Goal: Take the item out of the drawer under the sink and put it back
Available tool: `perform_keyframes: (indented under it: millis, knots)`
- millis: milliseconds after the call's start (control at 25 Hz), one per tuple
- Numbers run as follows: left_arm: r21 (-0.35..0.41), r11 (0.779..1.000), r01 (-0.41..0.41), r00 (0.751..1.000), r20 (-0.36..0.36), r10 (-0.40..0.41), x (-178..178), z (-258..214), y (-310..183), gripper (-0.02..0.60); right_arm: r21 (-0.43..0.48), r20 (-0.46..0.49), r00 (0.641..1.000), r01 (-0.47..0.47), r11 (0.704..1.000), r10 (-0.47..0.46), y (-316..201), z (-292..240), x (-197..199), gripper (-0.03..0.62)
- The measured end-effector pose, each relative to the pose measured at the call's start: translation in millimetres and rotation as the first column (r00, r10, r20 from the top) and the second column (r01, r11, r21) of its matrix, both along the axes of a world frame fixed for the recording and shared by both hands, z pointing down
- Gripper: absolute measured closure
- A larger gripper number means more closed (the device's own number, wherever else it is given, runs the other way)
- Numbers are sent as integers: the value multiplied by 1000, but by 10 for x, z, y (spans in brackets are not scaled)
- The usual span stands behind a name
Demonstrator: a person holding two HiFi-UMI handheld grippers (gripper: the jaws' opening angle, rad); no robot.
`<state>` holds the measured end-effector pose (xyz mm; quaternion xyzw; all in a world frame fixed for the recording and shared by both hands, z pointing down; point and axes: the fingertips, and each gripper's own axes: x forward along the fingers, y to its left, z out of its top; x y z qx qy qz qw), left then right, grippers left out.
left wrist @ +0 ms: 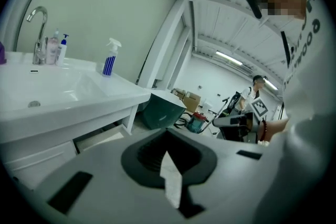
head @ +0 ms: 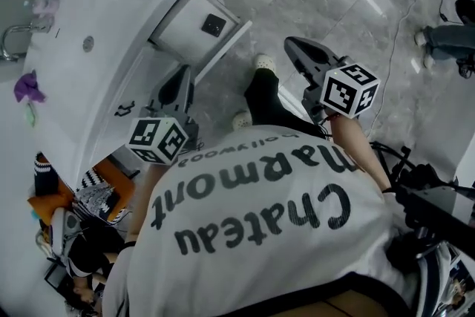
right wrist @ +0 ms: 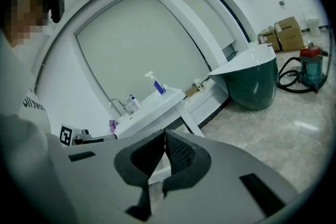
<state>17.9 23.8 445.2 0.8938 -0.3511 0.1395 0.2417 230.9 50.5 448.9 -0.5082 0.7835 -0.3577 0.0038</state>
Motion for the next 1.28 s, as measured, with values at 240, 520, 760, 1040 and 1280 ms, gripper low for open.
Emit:
perform_keyframes:
  millis: [240, 520, 760, 1040, 1280]
  knots:
    - [-48, 997, 55, 997, 48, -53, 236, 310, -476, 573, -8, -2, 1000, -20, 1000, 20, -486, 21, 481, 582]
    - [-74, 994, 79, 971, 230, -60, 465, 788, -839, 572, -69, -21, 1000, 1, 998, -3, -903, 171, 956, 583]
    - [-74, 994, 83, 919, 392, -47, 552, 1228, -1089, 572, -90, -24, 999, 32, 995, -34, -1219, 298, 1231, 582]
    - [-185, 981, 49, 864, 501, 52, 678, 1681, -1093, 438, -127, 10, 998, 64, 990, -63, -1348, 582, 1297, 583]
    - [-234, 972, 18, 774, 619, 134, 741, 2034, -1171, 393, -165, 23, 997, 79, 983, -77, -1297, 810, 1333, 582]
